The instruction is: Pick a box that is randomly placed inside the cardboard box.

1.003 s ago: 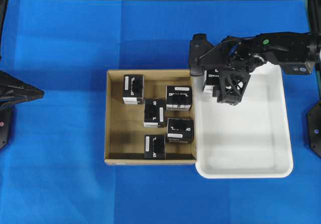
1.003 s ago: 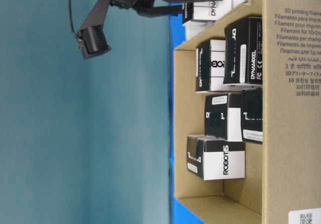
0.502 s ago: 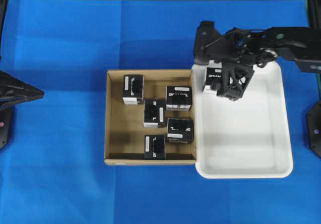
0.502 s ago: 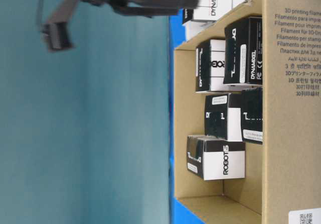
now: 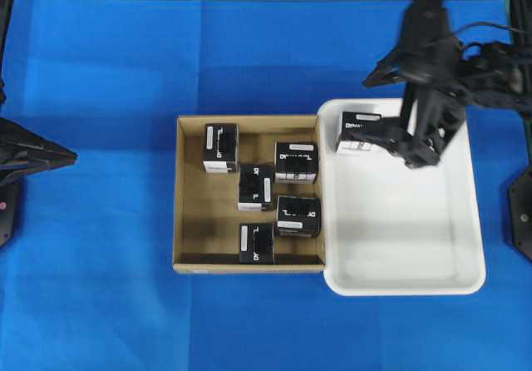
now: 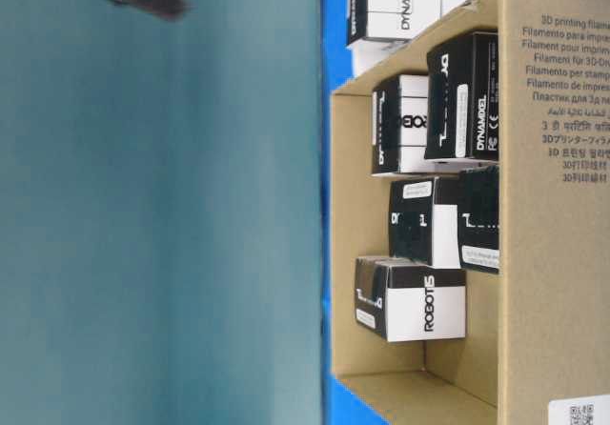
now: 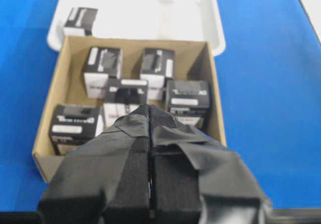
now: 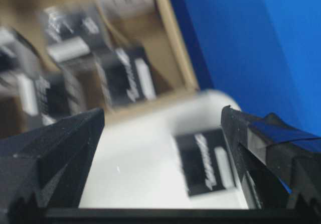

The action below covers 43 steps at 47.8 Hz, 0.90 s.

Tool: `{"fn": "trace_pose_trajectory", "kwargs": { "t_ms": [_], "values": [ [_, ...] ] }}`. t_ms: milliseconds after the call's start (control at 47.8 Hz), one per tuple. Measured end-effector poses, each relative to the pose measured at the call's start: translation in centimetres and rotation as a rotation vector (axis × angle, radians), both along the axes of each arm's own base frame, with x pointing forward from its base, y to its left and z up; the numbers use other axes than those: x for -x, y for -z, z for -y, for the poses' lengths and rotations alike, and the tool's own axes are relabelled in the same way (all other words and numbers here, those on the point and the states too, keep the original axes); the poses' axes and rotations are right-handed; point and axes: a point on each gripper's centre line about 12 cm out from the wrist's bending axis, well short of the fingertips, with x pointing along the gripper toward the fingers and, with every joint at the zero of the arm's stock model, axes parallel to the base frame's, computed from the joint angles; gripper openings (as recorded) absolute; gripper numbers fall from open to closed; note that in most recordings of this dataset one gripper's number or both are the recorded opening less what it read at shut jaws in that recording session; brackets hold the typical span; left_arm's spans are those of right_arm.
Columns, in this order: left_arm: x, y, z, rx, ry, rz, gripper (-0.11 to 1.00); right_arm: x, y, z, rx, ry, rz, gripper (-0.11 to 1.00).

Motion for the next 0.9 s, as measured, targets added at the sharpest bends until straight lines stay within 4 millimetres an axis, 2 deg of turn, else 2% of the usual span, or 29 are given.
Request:
{"fn": "trace_pose_trajectory", "kwargs": {
  "t_ms": [334, 627, 899],
  "values": [
    [0.0, 0.3, -0.1, 0.002, -0.007, -0.008, -0.07, 2.1, -3.8, -1.9, -0.037, 0.03, 0.349, 0.99],
    [0.0, 0.3, -0.1, 0.0, -0.008, -0.006, -0.07, 6.2, -6.8, -3.5, -0.014, -0.01, 0.521, 0.99],
    [0.0, 0.2, -0.1, 0.0, -0.008, -0.003, -0.07, 9.6, -7.3, -4.5, -0.013, -0.034, 0.566, 0.99]
  ]
}}
